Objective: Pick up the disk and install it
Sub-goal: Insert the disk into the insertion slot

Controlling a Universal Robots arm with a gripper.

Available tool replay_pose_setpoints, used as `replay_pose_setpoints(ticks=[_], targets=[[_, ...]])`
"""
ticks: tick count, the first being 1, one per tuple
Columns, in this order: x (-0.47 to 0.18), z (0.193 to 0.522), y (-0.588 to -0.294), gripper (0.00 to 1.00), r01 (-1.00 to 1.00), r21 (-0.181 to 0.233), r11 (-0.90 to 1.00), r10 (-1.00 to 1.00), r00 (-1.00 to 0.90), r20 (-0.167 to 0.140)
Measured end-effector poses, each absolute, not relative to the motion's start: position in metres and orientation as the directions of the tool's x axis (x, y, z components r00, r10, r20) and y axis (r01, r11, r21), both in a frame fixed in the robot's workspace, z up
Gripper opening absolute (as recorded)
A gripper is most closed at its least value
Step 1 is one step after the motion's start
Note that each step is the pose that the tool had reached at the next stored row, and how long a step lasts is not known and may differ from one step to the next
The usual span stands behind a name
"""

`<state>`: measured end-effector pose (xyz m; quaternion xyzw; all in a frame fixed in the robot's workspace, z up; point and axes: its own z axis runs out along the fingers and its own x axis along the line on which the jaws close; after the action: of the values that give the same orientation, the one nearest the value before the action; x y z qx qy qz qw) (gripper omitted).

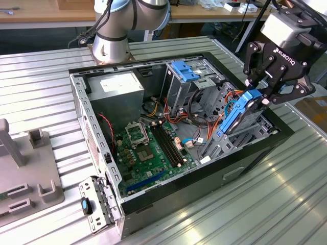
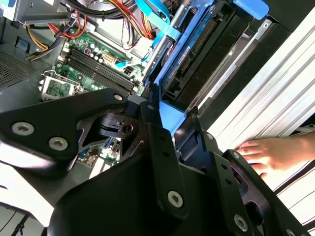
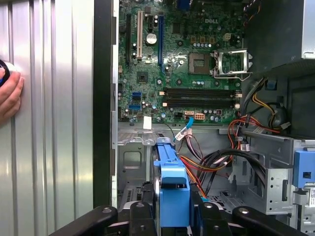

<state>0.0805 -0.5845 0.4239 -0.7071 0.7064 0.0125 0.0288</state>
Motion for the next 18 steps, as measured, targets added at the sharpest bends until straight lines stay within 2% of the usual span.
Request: replay_pose_setpoints(ticks=[8,18], targets=[[0.081,0.423,-0.584,0.36,-1.0,-0.027,-0.003,-0.998,0.005,-0.058],[0.081,0.4,-0.584,0.36,-1.0,-0.027,-0.003,-0.998,0.005,-0.058]])
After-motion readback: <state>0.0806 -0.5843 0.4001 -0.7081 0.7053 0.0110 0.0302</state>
